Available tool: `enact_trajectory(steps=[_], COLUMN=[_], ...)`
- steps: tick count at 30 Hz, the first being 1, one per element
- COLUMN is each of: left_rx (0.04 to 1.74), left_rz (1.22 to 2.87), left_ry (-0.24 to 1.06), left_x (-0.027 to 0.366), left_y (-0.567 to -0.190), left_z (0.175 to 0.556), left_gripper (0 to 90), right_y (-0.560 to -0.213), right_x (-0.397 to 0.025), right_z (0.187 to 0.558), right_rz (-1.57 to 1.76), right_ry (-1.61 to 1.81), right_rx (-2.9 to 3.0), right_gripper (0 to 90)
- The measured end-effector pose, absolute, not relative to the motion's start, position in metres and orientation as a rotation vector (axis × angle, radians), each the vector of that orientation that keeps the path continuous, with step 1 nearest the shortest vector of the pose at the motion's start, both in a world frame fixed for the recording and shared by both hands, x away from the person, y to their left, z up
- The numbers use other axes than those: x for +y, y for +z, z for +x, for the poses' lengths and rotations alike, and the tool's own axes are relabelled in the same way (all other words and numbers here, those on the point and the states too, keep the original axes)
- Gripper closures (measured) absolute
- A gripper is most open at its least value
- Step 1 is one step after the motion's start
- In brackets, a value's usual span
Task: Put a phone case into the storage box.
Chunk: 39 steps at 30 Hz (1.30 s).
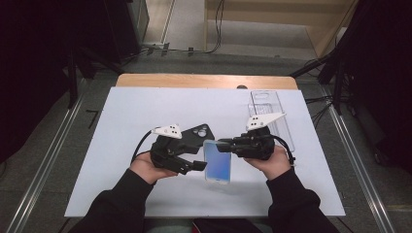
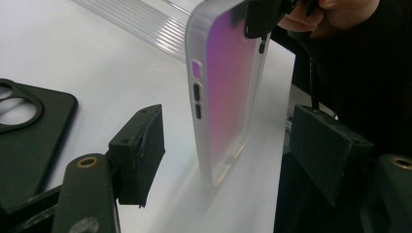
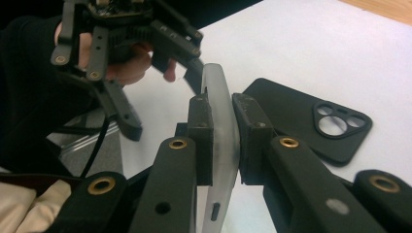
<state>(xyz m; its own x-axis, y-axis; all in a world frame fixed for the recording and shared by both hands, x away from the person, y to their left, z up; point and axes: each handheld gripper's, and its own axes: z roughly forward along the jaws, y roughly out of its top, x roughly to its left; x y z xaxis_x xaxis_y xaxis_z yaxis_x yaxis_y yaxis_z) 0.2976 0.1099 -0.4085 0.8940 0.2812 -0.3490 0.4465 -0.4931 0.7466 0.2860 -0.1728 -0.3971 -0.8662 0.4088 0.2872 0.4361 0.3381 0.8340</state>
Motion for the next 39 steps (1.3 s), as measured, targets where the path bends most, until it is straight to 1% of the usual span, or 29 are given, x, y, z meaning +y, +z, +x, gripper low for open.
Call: enact_trajectory(steps=[2,6,8,9,21,23,26,29,39], left_rx=[0.507,0.489,0.489,0.483,0.419,0.39,0.391,0.368,0.352], left_rz=[2.138,2.135,2.129,2.133,2.148,2.154,2.146,2.136,2.142], left_ry=[-0.232,-0.245,-0.265,-0.27,-0.321,-0.317,-0.342,-0.342,-0.347], left_x=[0.11,0.11,0.11,0.111,0.111,0.11,0.111,0.111,0.111], left_y=[-0.407,-0.405,-0.405,-0.405,-0.402,-0.402,-0.402,-0.403,-0.401], left_z=[0.299,0.301,0.303,0.304,0.308,0.307,0.309,0.31,0.31], left_gripper=[33.2,33.9,37.8,38.0,62.7,69.6,76.1,80.1,81.3], right_y=[-0.397,-0.399,-0.399,-0.399,-0.402,-0.402,-0.402,-0.403,-0.404], right_x=[-0.172,-0.169,-0.167,-0.166,-0.161,-0.159,-0.158,-0.157,-0.158], right_z=[0.286,0.285,0.285,0.285,0.287,0.286,0.286,0.286,0.287], right_rz=[-0.769,-0.708,-0.685,-0.674,-0.591,-0.575,-0.544,-0.524,-0.512], right_ry=[-1.594,-1.583,-1.577,-1.582,-1.577,-1.579,-1.58,-1.577,-1.577], right_rx=[-2.561,-2.583,-2.582,-2.584,-2.556,-2.546,-2.535,-2.523,-2.501], right_gripper=[76.9,76.9,76.9,76.9,76.9,76.9,76.9,76.9,76.7])
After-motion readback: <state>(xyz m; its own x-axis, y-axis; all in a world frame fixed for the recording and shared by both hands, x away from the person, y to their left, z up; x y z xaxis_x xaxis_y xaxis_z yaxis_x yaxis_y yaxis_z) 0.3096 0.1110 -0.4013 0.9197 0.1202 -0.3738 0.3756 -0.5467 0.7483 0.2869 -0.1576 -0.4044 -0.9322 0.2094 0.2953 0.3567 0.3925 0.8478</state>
